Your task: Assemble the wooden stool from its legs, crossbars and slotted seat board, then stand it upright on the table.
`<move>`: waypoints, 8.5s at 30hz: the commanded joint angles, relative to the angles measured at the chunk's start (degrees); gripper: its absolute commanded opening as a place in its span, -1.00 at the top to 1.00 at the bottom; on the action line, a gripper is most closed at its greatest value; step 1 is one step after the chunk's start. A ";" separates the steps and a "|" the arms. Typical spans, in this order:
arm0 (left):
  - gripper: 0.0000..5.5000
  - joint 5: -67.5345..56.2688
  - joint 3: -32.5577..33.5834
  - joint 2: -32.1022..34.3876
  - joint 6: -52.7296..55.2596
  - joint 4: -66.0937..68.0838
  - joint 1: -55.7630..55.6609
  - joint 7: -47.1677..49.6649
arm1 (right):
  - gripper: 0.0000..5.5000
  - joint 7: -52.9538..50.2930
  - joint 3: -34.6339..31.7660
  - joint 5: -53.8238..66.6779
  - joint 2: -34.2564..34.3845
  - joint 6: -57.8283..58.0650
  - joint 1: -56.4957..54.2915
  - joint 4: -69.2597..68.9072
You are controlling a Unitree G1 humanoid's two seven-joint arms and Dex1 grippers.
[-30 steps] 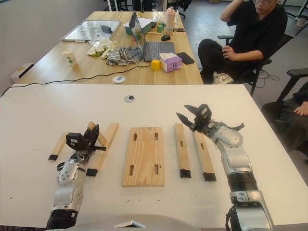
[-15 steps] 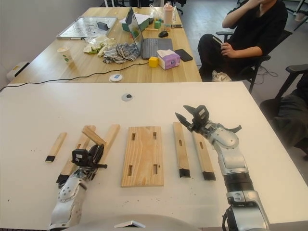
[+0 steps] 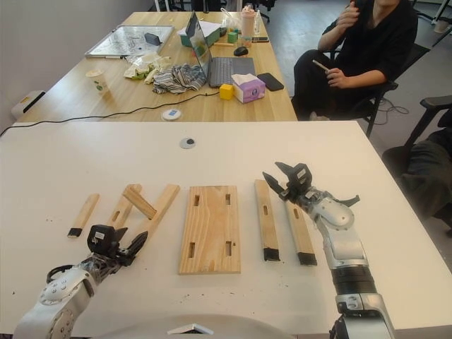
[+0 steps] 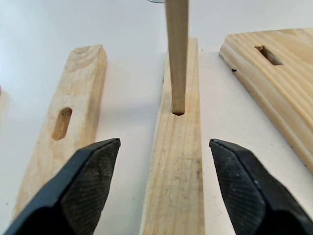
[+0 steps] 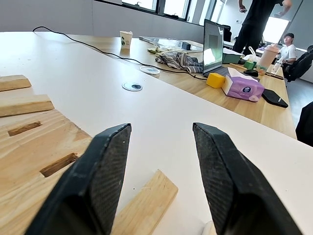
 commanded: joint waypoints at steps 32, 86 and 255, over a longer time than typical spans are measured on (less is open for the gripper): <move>0.26 -14.60 3.37 -0.66 9.07 5.59 -27.69 -6.56 | 0.00 0.79 -7.29 17.73 4.63 17.34 -10.97 -0.92; 0.26 -64.11 12.62 -3.86 46.20 25.04 -47.63 -8.41 | 0.24 -0.52 -22.78 48.41 18.64 66.08 -42.47 25.59; -0.45 -49.69 6.00 0.53 17.54 8.74 -55.92 -25.72 | 0.26 25.85 2.52 27.80 5.04 31.99 -33.45 -9.95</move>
